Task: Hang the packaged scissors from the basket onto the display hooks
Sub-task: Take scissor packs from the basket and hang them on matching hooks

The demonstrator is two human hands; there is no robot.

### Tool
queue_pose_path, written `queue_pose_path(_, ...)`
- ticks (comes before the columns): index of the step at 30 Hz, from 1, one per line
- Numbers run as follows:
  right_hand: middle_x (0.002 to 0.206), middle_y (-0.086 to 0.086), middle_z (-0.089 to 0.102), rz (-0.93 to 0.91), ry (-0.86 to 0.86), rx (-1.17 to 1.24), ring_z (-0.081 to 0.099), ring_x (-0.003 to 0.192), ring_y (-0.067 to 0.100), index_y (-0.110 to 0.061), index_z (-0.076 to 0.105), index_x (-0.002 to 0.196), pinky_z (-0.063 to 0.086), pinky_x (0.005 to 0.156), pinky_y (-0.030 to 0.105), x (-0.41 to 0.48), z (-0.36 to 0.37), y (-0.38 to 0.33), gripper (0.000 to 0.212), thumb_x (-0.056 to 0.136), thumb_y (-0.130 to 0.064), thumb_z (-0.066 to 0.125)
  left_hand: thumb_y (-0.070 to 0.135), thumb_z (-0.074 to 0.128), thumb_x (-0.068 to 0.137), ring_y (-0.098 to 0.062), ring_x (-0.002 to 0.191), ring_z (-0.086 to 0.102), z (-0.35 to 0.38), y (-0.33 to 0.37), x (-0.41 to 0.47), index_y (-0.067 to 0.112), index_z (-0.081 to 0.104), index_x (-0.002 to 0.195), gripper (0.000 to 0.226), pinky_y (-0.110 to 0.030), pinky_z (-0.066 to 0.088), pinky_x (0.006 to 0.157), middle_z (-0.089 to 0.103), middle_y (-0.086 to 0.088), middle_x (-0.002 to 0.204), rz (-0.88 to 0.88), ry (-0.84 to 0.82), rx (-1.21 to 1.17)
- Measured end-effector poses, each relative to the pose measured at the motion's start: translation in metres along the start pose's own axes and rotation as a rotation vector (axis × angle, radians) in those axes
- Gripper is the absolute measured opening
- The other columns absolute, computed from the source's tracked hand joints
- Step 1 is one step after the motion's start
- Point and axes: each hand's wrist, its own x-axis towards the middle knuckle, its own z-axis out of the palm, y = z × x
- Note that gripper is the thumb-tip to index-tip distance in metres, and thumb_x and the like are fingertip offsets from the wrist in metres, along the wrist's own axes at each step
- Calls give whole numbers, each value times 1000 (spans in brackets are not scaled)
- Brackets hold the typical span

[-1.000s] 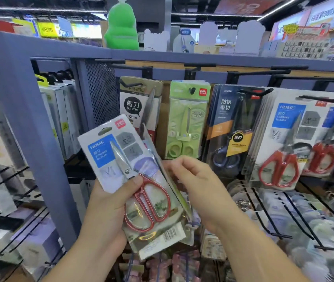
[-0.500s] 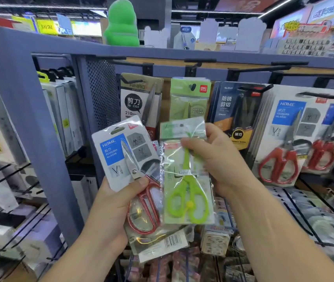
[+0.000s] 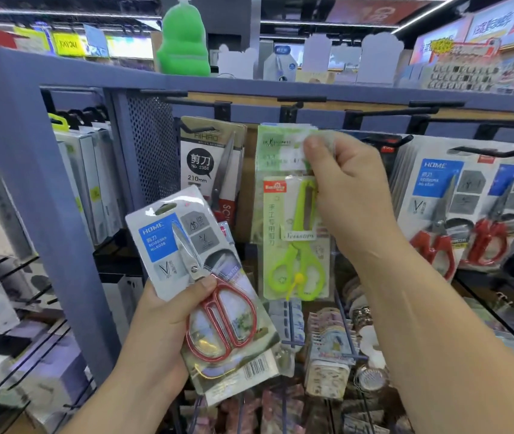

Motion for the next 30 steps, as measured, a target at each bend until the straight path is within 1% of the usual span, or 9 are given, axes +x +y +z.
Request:
queue_pose_path(5,76,18,67,-93,45,-71,67,77,35,-6,57,76,55,71,57,8,3,-4,40,108,-29,51,4,70,75,-23,93,79,2,2,-1,25,75,117,48,-37,66,75,80,-8,114,30,19,9)
queue_pose_path(10,63,-9,60,-74,52,-86,61,62,6,-20,51,69,52,59,31,5,3,-4,41,109,-24,52,4,69,74,-23,96,79,0,4,-1,24,70,126,56,-40,65,81,79,-7,118,44,30,14)
queue_pose_path(13,69,9,66,-73,52,-93,68,69,26,-8,55,72,57,63,46,7,5,-4,41,109,-27,53,4,69,74,-22,94,80,1,5,0,26,72,122,52,-38,66,77,80,-6,116,36,32,9)
queue_pose_path(15,69,11,65,-65,66,-120,65,68,28,-9,55,70,55,64,51,10,8,-2,42,108,-27,53,4,69,75,-24,96,79,1,5,0,26,71,123,53,-39,66,78,80,-6,117,30,25,7)
queue_pose_path(18,61,0,57,-38,89,-144,58,61,20,-21,49,61,52,63,49,15,9,4,46,107,-26,55,4,68,76,-24,95,80,1,5,1,26,71,123,53,-39,66,76,80,-6,118,28,24,8)
queue_pose_path(21,60,1,62,31,98,-177,64,63,24,-16,51,59,53,61,46,25,10,17,49,105,-31,56,5,68,77,-24,97,79,3,5,2,28,72,124,52,-42,65,80,79,-5,118,22,23,19)
queue_pose_path(24,51,-9,51,77,106,-329,47,53,7,-16,48,57,36,54,33,39,13,26,53,106,-35,57,6,69,75,-24,98,79,3,6,3,27,72,122,52,-45,63,85,79,-6,119,19,23,15)
queue_pose_path(28,62,-5,54,110,108,-507,47,60,12,-14,57,65,33,59,35,50,14,29,47,105,-38,56,7,70,73,-24,94,79,2,8,1,26,72,123,53,-43,65,80,80,-7,117,-5,8,-19)
queue_pose_path(30,72,-14,57,80,136,-517,52,67,7,-23,63,83,40,66,32,40,12,33,25,102,-38,61,7,70,73,-23,90,79,0,9,-1,26,73,122,53,-40,67,74,80,-7,115,-18,-3,-28)
